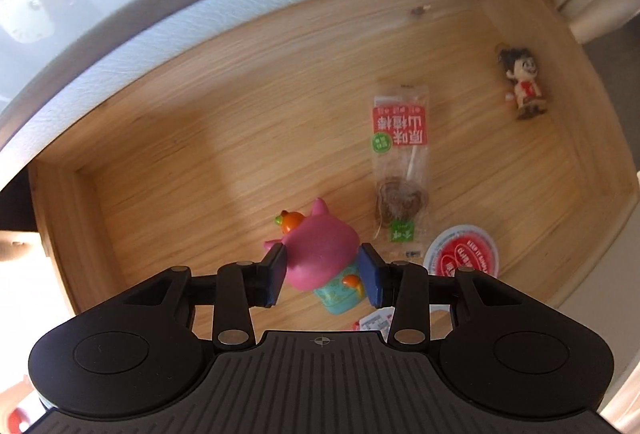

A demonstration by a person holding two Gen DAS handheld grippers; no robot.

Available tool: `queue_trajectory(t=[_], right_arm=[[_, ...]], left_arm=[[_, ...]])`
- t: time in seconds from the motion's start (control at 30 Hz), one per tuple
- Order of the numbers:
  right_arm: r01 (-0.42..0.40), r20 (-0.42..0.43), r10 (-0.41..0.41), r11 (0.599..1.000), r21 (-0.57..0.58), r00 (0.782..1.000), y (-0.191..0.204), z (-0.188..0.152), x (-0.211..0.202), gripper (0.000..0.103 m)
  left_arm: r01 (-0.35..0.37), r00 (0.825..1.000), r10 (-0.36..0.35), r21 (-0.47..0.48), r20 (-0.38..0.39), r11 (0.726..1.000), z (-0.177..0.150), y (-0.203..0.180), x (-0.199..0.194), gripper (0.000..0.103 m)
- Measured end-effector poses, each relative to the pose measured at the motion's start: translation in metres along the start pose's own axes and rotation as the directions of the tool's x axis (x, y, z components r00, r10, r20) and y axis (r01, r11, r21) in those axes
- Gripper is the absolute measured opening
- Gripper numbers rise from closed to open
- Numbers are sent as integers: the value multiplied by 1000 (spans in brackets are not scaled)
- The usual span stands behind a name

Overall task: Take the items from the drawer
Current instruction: 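Grasp the pink pig toy with the left tool while the right tool reaches the figurine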

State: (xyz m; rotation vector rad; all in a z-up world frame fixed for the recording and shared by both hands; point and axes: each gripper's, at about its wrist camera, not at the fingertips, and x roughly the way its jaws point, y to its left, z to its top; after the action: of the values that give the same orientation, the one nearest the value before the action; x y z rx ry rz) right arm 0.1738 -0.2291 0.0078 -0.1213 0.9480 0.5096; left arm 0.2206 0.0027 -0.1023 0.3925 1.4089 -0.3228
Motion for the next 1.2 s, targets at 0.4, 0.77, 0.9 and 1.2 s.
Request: queue_trajectory(t=[0.4,0.77,0.9,1.2], right_arm=[[13,-6,-13,1000,-21,1000,4,0,1,47],[79,-150,-108,979,-190,983,6,-2,22,47],[102,-191,-186,920,-378,964,25,-3,48,47],[48,-268,-322,715,-698,908,72,-16,124,48]], left_arm=[[-79,997,79,33,-5,996,13,-6,14,52],[73,993,-85,150,77,986,-8,-6,-17,45],[152,969,-181,173,169,973,-32,8,-49,45],[270,927,-260,0,270,963,-49,56,-52,45]])
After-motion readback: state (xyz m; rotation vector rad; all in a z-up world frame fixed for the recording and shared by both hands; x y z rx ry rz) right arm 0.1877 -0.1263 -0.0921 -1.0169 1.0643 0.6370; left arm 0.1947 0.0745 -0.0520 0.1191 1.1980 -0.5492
